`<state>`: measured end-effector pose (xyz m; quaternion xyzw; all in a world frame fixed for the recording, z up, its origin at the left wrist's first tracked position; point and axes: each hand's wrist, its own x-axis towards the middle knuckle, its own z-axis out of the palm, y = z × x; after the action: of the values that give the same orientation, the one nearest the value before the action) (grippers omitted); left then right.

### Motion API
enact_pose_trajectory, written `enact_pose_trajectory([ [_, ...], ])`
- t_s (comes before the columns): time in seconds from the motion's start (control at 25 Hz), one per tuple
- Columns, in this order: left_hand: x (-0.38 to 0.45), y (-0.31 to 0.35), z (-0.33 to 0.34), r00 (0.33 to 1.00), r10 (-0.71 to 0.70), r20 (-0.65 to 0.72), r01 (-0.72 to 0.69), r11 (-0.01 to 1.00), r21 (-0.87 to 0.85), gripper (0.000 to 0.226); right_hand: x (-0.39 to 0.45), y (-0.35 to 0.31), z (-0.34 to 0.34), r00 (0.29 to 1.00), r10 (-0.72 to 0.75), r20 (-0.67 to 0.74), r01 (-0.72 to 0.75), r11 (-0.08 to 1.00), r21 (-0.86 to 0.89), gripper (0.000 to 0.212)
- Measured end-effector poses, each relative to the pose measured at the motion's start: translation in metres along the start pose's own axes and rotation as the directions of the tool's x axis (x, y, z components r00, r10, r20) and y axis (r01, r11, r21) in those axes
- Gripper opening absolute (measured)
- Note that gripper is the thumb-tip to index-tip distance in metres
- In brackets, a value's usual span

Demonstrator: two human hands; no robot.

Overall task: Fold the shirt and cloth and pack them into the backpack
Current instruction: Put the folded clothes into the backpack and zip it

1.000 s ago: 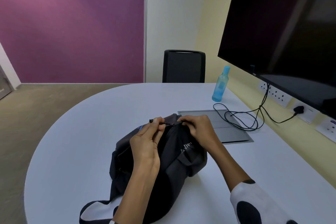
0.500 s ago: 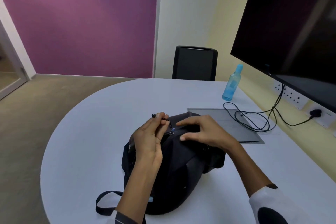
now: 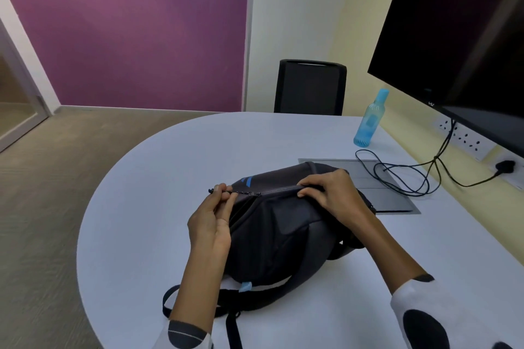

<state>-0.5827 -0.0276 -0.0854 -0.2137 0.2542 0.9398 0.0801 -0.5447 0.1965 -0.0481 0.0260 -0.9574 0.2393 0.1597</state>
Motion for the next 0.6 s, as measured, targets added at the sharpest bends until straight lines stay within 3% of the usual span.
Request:
enact_pose_trajectory([
  [0.08, 0.003, -0.006, -0.005, 1.000, 0.005, -0.012, -0.004, 0.995, 0.100, 0.010, -0.002, 0.008, 0.006, 0.999, 0.052, -0.002, -0.052, 0.999, 0.012, 0.014],
  [0.16, 0.002, -0.011, -0.009, 1.000, 0.026, 0.008, -0.027, 0.941, 0.337, 0.013, -0.005, 0.009, 0.010, 0.995, 0.095, -0.012, -0.094, 0.992, 0.080, 0.013],
  [0.32, -0.007, -0.006, -0.019, 0.993, -0.059, 0.103, -0.040, 0.652, 0.757, 0.030, -0.005, -0.002, 0.007, 0.998, 0.068, 0.019, -0.070, 0.976, 0.206, 0.013],
  [0.48, -0.016, -0.012, -0.019, 0.985, -0.074, 0.155, -0.109, 0.431, 0.896, 0.034, -0.004, -0.014, 0.005, 0.990, 0.048, 0.132, -0.066, 0.989, 0.132, 0.019],
  [0.6, -0.017, -0.016, -0.019, 0.976, -0.008, 0.220, -0.213, 0.210, 0.954, 0.015, -0.006, -0.025, 0.001, 0.963, 0.068, 0.262, -0.085, 0.995, 0.056, 0.027],
])
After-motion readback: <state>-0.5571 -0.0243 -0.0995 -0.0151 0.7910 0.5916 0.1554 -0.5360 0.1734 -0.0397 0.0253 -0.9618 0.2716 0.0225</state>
